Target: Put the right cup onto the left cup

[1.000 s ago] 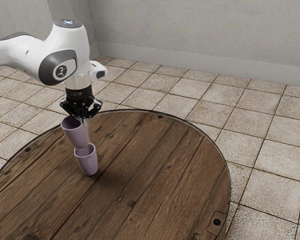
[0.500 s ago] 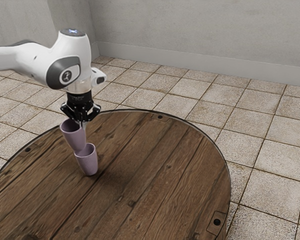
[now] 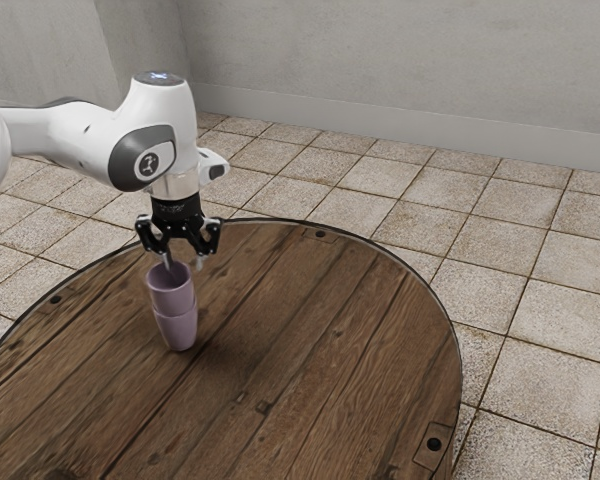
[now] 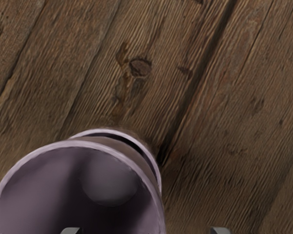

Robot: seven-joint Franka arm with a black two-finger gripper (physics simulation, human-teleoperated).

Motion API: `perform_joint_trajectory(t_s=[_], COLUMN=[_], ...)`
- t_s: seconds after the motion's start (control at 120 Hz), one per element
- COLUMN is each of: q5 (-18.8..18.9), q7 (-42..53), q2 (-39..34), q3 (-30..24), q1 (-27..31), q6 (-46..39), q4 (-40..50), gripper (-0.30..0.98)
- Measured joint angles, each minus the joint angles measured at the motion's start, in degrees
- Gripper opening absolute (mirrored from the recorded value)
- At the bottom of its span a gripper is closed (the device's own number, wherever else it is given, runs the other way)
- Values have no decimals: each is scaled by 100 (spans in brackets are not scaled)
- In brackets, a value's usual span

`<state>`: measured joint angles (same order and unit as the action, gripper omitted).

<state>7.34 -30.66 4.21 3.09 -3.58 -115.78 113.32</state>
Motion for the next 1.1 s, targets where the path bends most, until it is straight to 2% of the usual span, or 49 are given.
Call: perform_joint_trajectory(t_s=[0.15, 0.35, 0.683, 1.1], q5=[-56, -115, -341, -288], q7=[7, 89, 909, 1886], q2=[-114, -298, -296, -293], q3=[-77, -167, 143, 166], q1=[29, -107, -678, -524], q6=[1, 226, 1391, 1783], q4=[-4, -205, -1286, -1486], gripper=[51, 62, 67, 68])
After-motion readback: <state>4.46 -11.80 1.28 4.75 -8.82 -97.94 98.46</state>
